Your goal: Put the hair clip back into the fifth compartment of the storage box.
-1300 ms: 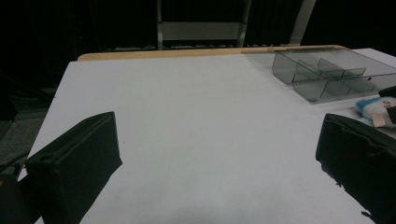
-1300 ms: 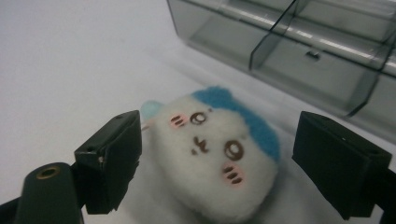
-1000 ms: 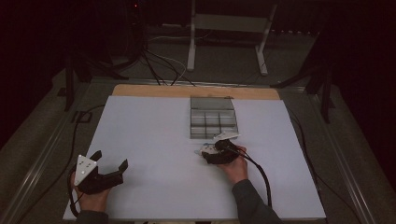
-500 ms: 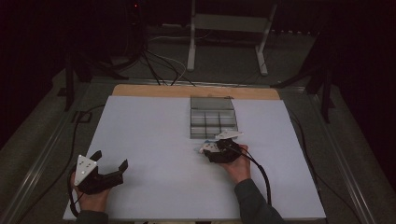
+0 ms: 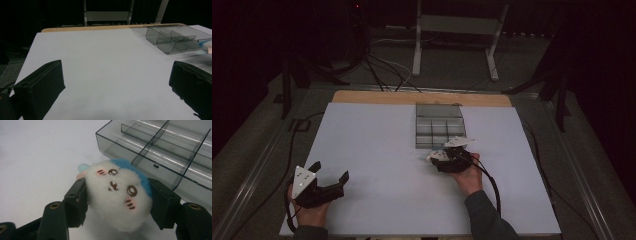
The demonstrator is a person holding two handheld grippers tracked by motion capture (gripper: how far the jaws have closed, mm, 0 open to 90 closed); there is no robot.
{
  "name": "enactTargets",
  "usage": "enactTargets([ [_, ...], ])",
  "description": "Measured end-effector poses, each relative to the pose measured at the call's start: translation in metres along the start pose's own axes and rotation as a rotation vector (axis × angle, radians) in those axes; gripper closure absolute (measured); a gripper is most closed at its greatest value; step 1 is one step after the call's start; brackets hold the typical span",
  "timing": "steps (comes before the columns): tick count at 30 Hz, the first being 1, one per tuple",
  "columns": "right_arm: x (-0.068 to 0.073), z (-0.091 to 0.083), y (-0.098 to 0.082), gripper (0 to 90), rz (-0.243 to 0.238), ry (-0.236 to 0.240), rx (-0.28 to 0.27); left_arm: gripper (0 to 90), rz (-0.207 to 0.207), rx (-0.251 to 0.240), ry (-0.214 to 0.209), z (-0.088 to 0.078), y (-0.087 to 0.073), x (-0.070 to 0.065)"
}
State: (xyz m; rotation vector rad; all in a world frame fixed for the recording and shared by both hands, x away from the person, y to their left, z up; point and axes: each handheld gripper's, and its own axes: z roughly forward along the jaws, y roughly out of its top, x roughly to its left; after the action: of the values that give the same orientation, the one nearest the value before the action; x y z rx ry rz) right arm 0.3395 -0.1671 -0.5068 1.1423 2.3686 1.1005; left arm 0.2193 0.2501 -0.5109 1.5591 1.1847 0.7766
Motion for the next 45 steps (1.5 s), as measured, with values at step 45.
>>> enactTargets([
  [45,-0.024,-0.025,0.052,37.5,0.009,-0.031,-0.084,0.8,0.005,0.008,0.002,0.001,-0.001,0.0],
])
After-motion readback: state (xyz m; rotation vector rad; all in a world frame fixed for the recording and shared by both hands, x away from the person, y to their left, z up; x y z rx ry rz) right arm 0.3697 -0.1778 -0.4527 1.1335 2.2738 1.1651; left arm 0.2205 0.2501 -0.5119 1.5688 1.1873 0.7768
